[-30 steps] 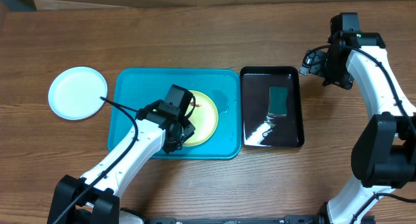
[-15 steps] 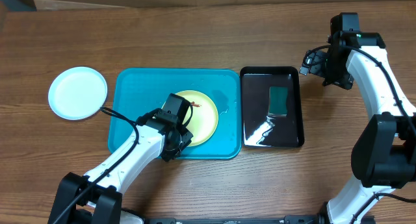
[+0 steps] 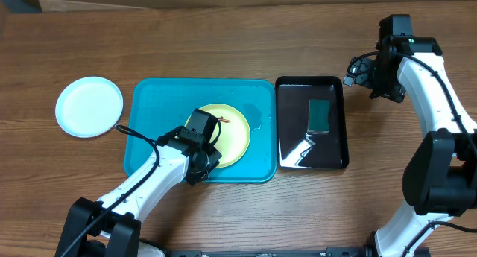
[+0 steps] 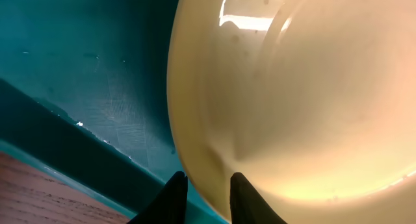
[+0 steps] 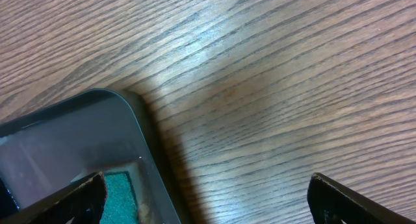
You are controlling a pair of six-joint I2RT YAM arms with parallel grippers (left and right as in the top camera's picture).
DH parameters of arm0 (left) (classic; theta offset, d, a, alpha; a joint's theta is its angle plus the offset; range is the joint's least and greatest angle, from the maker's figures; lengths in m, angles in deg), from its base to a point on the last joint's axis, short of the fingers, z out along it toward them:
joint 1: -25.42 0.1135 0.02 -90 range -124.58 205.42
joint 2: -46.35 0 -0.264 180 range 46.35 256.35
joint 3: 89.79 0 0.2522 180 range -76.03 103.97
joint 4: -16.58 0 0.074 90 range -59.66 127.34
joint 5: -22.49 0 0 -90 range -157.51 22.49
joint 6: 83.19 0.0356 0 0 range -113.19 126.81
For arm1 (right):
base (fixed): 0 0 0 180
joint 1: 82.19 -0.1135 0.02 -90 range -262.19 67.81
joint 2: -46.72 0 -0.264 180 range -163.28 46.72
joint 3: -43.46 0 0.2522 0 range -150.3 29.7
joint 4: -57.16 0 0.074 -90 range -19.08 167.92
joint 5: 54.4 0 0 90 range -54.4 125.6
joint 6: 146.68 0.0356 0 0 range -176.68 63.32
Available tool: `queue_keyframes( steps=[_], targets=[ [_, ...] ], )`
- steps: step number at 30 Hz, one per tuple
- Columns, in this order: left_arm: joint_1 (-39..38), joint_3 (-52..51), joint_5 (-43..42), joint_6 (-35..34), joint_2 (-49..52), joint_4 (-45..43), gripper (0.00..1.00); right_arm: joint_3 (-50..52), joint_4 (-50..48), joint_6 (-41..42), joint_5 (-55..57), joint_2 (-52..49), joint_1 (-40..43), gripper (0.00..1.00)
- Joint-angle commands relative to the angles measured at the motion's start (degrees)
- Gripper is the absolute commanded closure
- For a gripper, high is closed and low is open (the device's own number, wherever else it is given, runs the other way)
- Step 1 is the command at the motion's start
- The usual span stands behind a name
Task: Clean dirty plates on tray and stack at the side
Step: 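Move the left gripper back and grip the yellow plate rim, then lower the right gripper and grasp the green sponge in the black tray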
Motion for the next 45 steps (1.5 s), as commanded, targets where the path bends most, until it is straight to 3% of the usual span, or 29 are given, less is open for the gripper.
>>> queue_keyframes(
  steps=[1, 10, 14, 19, 24, 29, 36, 45],
  targets=[
    [0.3, -0.5, -0.1, -0.9, 0.3, 0.0, 0.77, -0.7, -0.2, 0.4, 0.1, 1.2, 0.1, 0.00],
    [0.3, -0.7, 0.3, 0.3, 0.5, -0.8, 0.89, -0.7, -4.2, 0.4, -0.1, 1.2, 0.1, 0.00],
    [0.7, 0.0, 0.2, 6.4, 0.5, -2.2, 0.96, -0.7, -4.1, 0.4, -9.9, 1.2, 0.1, 0.00],
    [4.2, 3.0, -0.7, 18.0, 0.5, -0.4, 0.96, -0.9, 0.7, -4.5, -20.2, 1.4, 0.1, 0.00],
    [9.9, 3.9, -0.7, 22.4, 0.5, 1.6, 0.95, -0.9, 5.2, -7.8, -29.7, 1.5, -1.1, 0.00],
    [13.9, 3.9, -1.7, 25.4, 0.5, 0.9, 0.93, -0.8, 10.7, -7.2, -22.0, 1.4, -4.9, 0.00],
    [13.4, 3.9, -2.8, 26.1, 0.5, -1.2, 0.90, 0.5, 12.1, 2.2, -2.8, 1.4, -13.6, 0.00],
    [13.3, 3.9, -2.8, 26.2, 0.5, -0.8, 0.89, 12.2, -2.3, 4.3, 0.9, 1.3, -17.9, 0.00]
  ],
)
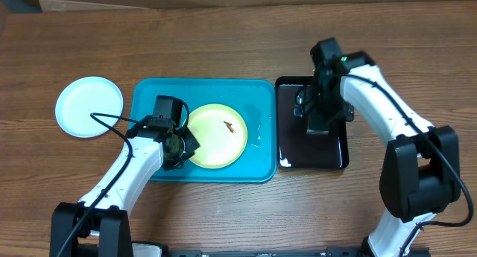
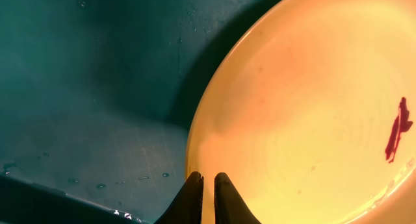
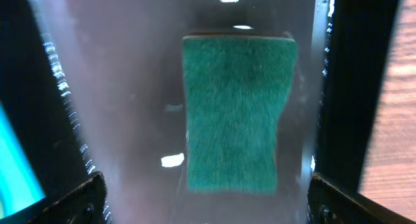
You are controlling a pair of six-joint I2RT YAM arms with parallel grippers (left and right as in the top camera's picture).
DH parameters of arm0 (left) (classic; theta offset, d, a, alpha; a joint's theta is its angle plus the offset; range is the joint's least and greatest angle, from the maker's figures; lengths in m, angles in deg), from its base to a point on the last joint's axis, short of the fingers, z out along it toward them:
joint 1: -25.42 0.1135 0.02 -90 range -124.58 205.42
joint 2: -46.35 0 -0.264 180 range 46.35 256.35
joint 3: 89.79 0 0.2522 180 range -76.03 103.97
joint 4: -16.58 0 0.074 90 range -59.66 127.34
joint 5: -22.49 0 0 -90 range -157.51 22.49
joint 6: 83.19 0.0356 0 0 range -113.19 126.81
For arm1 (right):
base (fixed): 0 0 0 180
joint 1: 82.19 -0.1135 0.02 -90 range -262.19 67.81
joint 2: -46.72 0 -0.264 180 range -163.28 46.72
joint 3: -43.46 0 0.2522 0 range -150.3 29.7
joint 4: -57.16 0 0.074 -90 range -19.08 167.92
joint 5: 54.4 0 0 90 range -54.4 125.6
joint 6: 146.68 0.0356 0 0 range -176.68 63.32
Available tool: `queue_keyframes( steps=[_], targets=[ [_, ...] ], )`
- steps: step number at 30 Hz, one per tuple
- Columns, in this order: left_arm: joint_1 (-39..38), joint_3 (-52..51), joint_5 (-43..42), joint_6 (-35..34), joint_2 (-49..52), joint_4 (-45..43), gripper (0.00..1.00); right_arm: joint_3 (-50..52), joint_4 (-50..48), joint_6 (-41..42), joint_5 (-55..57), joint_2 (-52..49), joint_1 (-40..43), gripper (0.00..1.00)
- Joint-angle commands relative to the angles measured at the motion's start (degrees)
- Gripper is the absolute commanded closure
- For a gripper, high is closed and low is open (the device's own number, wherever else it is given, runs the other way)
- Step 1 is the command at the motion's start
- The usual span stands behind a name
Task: Clean dirty plates on tray and stack at the side
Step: 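Lower the right gripper and grasp the green sponge in the black tray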
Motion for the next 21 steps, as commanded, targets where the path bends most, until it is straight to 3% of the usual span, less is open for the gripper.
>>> queue_keyframes(
  steps=[1, 6, 10, 12, 13, 14, 15, 16, 20, 21],
  targets=[
    [-0.4, 1.1, -0.6, 1.5, 0.5, 0.0, 0.89, 4.7, -4.7, 1.5, 3.1, 1.3, 0.0, 0.00],
    [-0.4, 1.0, -0.6, 1.6, 0.5, 0.0, 0.86, 8.8, -13.8, -0.3, 3.1, 1.2, 0.0, 0.04],
    [-0.4, 1.0, -0.6, 1.5, 0.5, 0.2, 0.85, 10.4, -17.0, -0.3, 3.1, 1.2, 0.0, 0.14],
    [-0.4, 1.0, -0.6, 1.6, 0.5, 0.5, 0.84, 10.4, -17.0, -0.3, 3.1, 1.2, 0.0, 0.33],
    [-0.4, 1.0, -0.5, 1.5, 0.5, 0.6, 0.84, 10.4, -17.0, -0.3, 3.1, 1.2, 0.0, 0.48],
    [-0.4, 1.0, -0.5, 1.5, 0.5, 0.6, 0.83, 10.4, -17.0, -0.3, 3.1, 1.2, 0.0, 0.74],
    [-0.4, 0.9, -0.5, 1.5, 0.5, 0.6, 0.83, 10.4, -16.9, -0.3, 3.1, 1.2, 0.0, 0.90],
    [-0.4, 0.9, -0.4, 1.5, 0.5, 0.6, 0.82, 10.4, -16.8, -0.3, 3.1, 1.2, 0.0, 0.96],
    [-0.4, 0.6, 0.7, 1.5, 0.5, 0.9, 0.73, 10.3, -17.2, -0.3, 3.0, 1.2, 0.0, 0.94],
    [-0.4, 0.6, 0.9, 1.5, 0.5, 1.0, 0.71, 10.3, -17.3, -0.3, 3.0, 1.2, 0.0, 0.65]
  ],
)
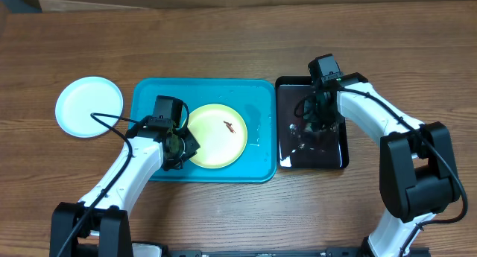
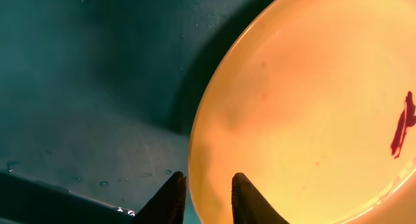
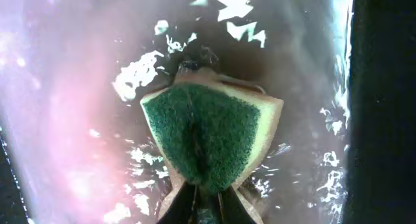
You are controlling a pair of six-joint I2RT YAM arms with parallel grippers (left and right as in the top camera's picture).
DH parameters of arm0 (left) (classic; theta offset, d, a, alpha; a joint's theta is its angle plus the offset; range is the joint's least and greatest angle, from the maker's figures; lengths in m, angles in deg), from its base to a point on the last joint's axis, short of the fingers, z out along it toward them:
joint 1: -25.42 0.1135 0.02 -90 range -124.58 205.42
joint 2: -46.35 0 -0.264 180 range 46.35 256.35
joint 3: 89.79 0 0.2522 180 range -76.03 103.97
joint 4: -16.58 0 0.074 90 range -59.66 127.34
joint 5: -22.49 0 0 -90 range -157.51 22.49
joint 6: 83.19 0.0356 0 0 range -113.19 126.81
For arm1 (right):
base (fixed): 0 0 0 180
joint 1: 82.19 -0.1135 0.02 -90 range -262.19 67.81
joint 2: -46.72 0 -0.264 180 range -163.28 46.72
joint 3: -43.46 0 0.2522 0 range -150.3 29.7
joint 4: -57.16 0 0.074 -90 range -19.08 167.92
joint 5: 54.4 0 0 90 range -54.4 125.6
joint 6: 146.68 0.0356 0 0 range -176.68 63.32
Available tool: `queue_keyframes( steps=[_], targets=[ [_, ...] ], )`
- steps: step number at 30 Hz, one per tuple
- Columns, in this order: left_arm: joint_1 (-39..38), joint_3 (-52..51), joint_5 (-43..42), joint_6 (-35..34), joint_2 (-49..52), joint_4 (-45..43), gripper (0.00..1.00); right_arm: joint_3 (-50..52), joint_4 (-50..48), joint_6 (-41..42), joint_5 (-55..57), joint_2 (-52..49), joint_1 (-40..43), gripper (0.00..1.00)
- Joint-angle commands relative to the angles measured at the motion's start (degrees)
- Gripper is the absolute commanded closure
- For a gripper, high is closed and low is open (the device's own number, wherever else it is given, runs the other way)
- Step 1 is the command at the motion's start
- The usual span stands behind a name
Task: Clean dirty plates on tray and stack at the side
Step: 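Lower the right gripper and grasp the green sponge in the black tray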
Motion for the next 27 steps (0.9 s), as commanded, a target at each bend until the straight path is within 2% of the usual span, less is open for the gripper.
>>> queue_keyframes(
  steps=[1, 3, 4, 5, 6, 12, 14, 21, 27],
  targets=[
    [-0.4, 0.6, 1.0, 0.6, 0.5, 0.4, 0.70, 0.0, -0.6, -0.2, 0.1, 1.1, 0.0, 0.56],
    [-0.4, 0.6, 1.1, 0.6, 0.5, 0.5, 0.69, -0.2, -0.5, -0.2, 0.1, 1.1, 0.0, 0.57],
    [-0.4, 0.6, 1.1, 0.6, 0.5, 0.6, 0.69, -0.2, -0.5, -0.2, 0.1, 1.1, 0.0, 0.68],
    [-0.4, 0.6, 1.1, 0.6, 0.6, 0.6, 0.69, -0.2, -0.5, -0.2, 0.1, 1.1, 0.0, 0.89],
    [-0.4, 0.6, 1.2, 0.6, 0.9, 0.6, 0.69, -0.2, -0.4, -0.2, 0.1, 1.1, 0.0, 0.96],
    [0.0, 0.7, -0.3, 1.1, 4.6, -0.5, 0.71, -0.2, -0.3, -0.2, -0.8, 1.1, 0.0, 0.96],
    [0.6, 0.9, -0.9, 1.3, 5.0, -0.6, 0.74, -0.2, -0.4, -0.2, -0.7, 1.1, 0.0, 0.96],
    [0.8, 0.9, -0.9, 1.3, 5.0, -0.5, 0.96, -3.0, 1.9, -3.1, -0.7, 1.2, 0.0, 0.96],
    [0.8, 0.9, -0.9, 1.3, 5.0, -0.5, 0.96, -11.3, 11.9, -5.0, -0.8, 2.3, 0.0, 0.96]
  ],
)
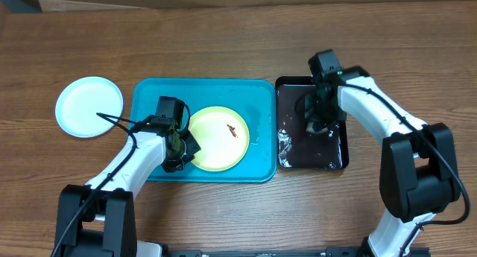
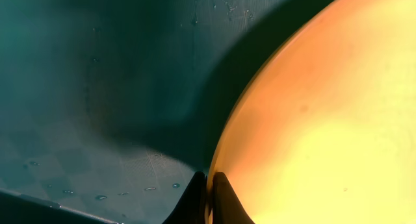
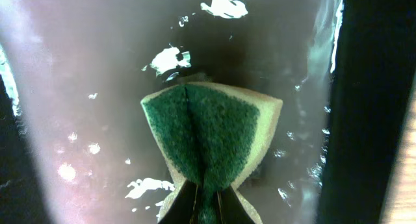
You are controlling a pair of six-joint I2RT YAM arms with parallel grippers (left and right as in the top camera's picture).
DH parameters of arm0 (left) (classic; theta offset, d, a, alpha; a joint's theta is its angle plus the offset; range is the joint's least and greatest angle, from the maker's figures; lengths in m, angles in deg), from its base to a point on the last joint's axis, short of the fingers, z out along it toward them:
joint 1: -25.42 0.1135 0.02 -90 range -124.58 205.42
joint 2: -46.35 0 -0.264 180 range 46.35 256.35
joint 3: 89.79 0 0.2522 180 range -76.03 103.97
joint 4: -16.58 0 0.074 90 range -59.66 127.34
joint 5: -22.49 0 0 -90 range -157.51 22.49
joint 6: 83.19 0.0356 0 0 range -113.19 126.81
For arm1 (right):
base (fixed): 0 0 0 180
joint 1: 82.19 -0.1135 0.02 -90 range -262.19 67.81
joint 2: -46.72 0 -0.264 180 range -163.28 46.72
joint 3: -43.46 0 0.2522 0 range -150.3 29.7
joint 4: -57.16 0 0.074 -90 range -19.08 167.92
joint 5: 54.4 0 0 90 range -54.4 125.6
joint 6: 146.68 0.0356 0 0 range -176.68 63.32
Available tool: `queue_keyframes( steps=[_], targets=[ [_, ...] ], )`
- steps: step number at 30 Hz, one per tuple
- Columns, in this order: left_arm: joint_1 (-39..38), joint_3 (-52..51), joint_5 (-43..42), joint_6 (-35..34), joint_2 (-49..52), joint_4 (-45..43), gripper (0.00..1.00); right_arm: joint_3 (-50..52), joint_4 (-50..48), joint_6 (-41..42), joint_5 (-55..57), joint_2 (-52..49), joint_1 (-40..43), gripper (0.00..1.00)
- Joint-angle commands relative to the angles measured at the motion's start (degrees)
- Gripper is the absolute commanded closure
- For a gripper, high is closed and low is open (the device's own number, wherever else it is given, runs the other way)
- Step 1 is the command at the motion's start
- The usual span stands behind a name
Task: Clean dirty plates on tray and stack at the side
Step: 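Lower the right gripper and grasp the green sponge in the black tray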
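Note:
A yellow plate (image 1: 217, 138) with a small red smear (image 1: 232, 130) lies in the blue tray (image 1: 149, 108). My left gripper (image 1: 177, 147) is shut on the plate's left rim; in the left wrist view its fingertips (image 2: 208, 188) pinch the yellow plate's edge (image 2: 312, 120). My right gripper (image 1: 319, 121) is over the black water tray (image 1: 287, 149), shut on a green sponge (image 3: 208, 136), which is squeezed and folded above the water. A clean white plate (image 1: 89, 106) sits on the table at the far left.
Brown wooden table (image 1: 223, 33) surrounds both trays. The black tray's right wall (image 3: 374, 107) stands close to the sponge. Water ripples and glints in the black tray (image 3: 78, 120).
My left gripper, open around the yellow plate's rim 0.9 s ago, is now shut on it. The right gripper still holds the folded sponge, a little higher above the water.
First my left gripper was open at the plate's near rim and the right arm was off at the far right. Then the left gripper sat at the plate's left rim and the right hung open over the sponge. The right then gripped the sponge; now the left grips the plate.

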Motion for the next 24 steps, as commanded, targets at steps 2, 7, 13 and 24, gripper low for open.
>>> queue_keyframes(
  steps=[2, 7, 13, 24],
  targets=[
    [0.3, 0.8, 0.0, 0.7, 0.3, -0.1, 0.96, -6.5, 4.3, -4.2, -0.7, 2.3, -0.1, 0.96],
    [0.4, 1.2, 0.0, 1.1, 0.3, -0.7, 0.87, -7.1, 6.7, -9.3, -1.1, 2.3, -0.1, 0.96],
    [0.4, 2.2, 0.7, 2.2, 0.3, -0.9, 0.96, -7.1, 4.5, -9.3, -1.1, 2.3, -0.1, 0.96],
    [0.4, 2.2, 0.5, 3.7, 0.3, -0.5, 0.96, -7.3, 5.1, -9.4, -1.1, 2.3, -0.1, 0.96]
  ],
)
